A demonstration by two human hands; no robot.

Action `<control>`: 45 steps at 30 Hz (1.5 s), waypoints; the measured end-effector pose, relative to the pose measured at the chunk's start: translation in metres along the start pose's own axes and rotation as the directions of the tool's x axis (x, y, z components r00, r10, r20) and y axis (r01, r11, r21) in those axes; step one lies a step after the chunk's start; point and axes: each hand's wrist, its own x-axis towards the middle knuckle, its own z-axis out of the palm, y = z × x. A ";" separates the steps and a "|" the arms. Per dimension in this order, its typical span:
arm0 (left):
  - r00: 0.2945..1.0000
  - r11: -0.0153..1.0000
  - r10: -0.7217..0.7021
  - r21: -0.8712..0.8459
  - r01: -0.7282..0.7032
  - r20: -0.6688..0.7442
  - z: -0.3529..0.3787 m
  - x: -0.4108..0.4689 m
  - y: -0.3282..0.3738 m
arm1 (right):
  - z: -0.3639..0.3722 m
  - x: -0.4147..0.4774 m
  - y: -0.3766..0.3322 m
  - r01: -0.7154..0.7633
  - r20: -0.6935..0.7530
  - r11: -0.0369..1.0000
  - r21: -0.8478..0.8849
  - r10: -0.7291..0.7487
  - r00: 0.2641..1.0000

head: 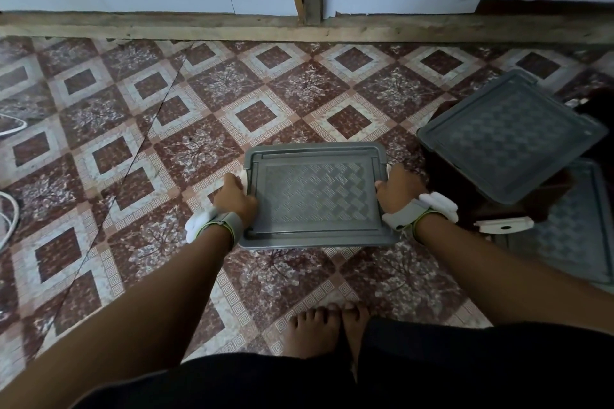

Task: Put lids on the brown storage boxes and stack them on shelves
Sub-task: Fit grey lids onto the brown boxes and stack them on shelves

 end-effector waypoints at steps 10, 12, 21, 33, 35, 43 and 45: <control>0.999 0.996 -0.031 -0.083 0.030 -0.011 -0.001 0.013 -0.008 | 0.003 0.017 0.013 -0.160 0.054 0.963 0.215 0.152 0.987; 0.999 0.994 -0.041 -0.102 0.041 0.003 0.001 0.015 -0.008 | 0.007 0.016 0.016 -0.149 0.041 0.959 0.243 0.143 0.989; 0.997 0.997 -0.076 -0.033 0.077 0.031 0.000 0.019 -0.007 | 0.014 0.013 0.014 -0.092 -0.033 0.970 0.225 0.102 0.994; 0.982 0.922 -0.127 -0.349 0.169 0.140 -0.059 0.004 0.036 | -0.060 -0.001 -0.010 -0.001 0.040 0.958 0.285 -0.011 0.999; 0.979 0.841 -0.090 -0.513 0.174 0.184 -0.086 -0.006 0.054 | -0.091 -0.005 -0.020 0.031 -0.013 0.942 0.334 -0.028 1.000; 0.985 0.685 0.146 -0.728 -0.032 0.094 -0.197 -0.068 0.153 | -0.243 -0.052 -0.060 0.165 -0.195 0.861 0.482 -0.079 0.978; 0.986 0.650 0.165 -0.753 -0.097 0.016 -0.216 -0.086 0.176 | -0.274 -0.061 -0.067 0.184 -0.248 0.839 0.512 -0.061 0.967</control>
